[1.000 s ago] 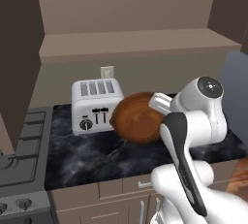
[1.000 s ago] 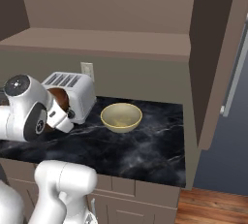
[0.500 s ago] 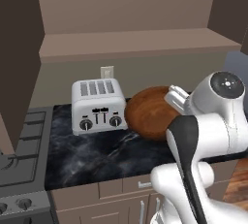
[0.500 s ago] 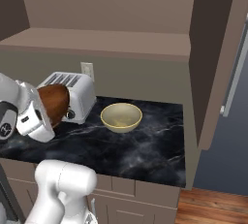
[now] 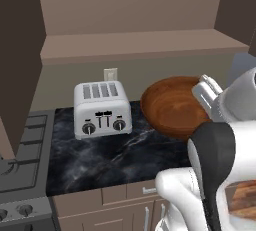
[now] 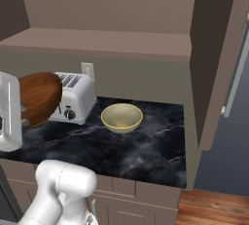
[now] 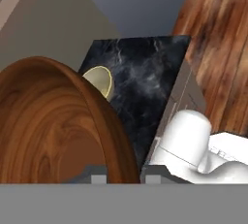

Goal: Open the cabinet. Pick the bowls from the counter and place them in the cabinet. Then close the cabinet.

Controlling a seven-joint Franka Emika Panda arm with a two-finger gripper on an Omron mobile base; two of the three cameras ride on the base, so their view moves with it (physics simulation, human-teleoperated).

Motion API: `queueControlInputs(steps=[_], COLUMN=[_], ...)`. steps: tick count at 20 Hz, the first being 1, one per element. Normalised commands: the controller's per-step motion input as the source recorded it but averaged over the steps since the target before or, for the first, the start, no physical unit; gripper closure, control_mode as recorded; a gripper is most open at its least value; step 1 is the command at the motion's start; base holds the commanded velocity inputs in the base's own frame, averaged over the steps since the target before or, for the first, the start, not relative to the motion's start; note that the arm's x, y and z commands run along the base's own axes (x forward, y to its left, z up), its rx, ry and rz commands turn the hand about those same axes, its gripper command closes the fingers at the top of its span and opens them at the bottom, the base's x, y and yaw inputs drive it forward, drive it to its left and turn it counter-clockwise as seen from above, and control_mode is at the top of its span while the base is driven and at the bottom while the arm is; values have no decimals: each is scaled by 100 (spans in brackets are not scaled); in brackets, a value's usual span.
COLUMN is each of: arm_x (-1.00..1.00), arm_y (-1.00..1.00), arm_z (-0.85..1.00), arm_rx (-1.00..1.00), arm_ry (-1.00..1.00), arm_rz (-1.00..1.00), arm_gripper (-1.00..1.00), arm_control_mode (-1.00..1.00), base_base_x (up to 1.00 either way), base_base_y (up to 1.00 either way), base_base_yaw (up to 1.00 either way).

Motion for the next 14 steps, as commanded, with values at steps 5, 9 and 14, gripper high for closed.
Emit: queueControlInputs(steps=[5, 9, 14], arm_x=[-87, -61, -7], arm_y=[-10, -7, -1], arm_z=[60, 56, 29], arm_rx=[13, 12, 9], arm_ry=[-17, -14, -7], arm_rz=[-12, -7, -1], arm_gripper=[100, 100, 100], arm_control_mode=[-100, -100, -100], base_base_x=[0, 0, 0], base_base_y=[0, 0, 0], base_base_yaw=[0, 0, 0])
